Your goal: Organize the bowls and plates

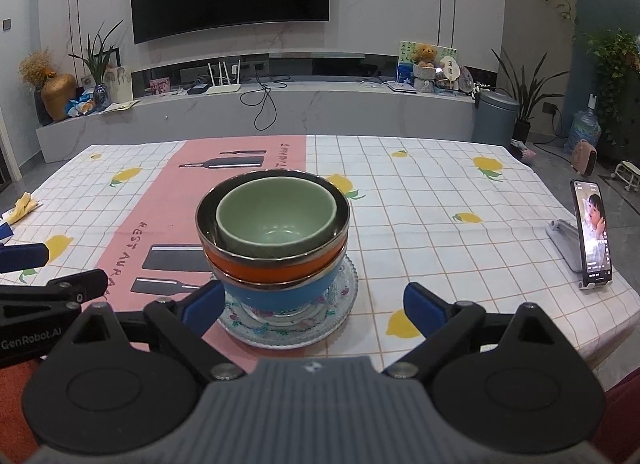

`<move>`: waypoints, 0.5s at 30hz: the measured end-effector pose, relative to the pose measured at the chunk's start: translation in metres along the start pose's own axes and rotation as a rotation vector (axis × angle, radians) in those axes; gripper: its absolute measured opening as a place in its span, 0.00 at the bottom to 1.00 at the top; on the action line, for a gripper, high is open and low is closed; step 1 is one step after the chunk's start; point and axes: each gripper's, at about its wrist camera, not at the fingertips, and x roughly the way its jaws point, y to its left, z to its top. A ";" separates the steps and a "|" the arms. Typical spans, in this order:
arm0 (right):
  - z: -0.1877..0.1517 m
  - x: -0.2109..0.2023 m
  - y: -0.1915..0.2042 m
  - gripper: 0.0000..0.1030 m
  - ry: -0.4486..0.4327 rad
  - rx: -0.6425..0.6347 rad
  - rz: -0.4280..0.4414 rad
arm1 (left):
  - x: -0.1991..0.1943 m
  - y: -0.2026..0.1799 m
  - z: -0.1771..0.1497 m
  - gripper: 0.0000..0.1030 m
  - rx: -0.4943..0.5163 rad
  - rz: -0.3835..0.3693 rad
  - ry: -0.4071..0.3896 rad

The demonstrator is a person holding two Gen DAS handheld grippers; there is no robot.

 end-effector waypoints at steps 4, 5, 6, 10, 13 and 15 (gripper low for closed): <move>-0.001 0.001 0.000 0.91 0.006 0.003 0.004 | 0.001 0.001 0.000 0.78 -0.006 0.006 0.007; -0.001 0.001 -0.001 0.91 0.006 0.002 0.003 | 0.001 0.001 0.001 0.78 -0.007 0.007 0.008; -0.001 0.001 -0.001 0.92 0.004 0.003 0.003 | 0.000 0.001 0.001 0.78 -0.008 0.007 0.008; 0.000 0.001 -0.001 0.91 0.003 0.002 0.006 | 0.000 0.001 0.001 0.78 -0.005 0.008 0.008; 0.000 0.000 -0.001 0.92 0.002 0.001 0.007 | 0.000 0.001 0.002 0.78 -0.007 0.005 0.009; 0.000 -0.001 -0.001 0.92 0.000 0.001 0.007 | 0.000 0.001 0.002 0.78 -0.006 0.003 0.008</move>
